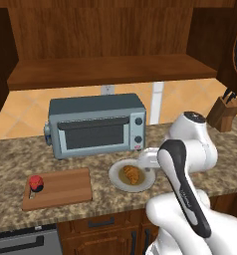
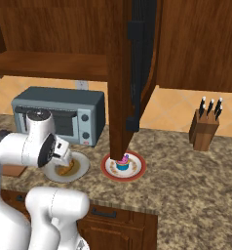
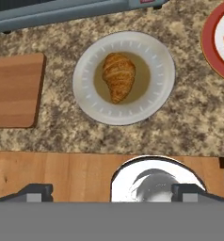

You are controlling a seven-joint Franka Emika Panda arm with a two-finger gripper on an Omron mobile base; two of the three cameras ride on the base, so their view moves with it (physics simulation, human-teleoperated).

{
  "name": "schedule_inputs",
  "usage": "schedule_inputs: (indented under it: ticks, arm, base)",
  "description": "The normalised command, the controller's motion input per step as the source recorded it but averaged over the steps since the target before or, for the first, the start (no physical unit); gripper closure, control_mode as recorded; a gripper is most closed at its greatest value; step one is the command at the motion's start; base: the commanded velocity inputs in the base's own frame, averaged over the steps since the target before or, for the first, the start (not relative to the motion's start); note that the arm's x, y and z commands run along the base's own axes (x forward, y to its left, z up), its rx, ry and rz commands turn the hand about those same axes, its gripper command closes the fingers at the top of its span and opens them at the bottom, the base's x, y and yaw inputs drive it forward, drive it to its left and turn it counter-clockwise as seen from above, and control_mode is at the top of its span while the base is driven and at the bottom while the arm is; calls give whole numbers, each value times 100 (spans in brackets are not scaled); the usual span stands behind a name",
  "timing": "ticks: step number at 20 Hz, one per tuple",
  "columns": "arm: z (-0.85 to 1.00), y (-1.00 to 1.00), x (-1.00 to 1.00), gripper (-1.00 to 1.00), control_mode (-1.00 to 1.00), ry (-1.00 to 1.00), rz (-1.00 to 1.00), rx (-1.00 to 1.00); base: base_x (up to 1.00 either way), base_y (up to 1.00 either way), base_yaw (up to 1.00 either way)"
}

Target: From the different types of pastries on the counter, select a croissant and place it on the cutting board. Then retrieve a jar of jam from the cabinet and place it alongside the croissant on the cutting board.

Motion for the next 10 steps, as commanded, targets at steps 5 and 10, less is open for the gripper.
schedule_inputs:
  ticks: [5,10]
  arm:
    - [4,-8,25,-100,-100,-10,7,2]
    - [-14,19,47,-100,-100,-3,-1,-5]
  base:
    - [0,0,0]
    - [0,0,0]
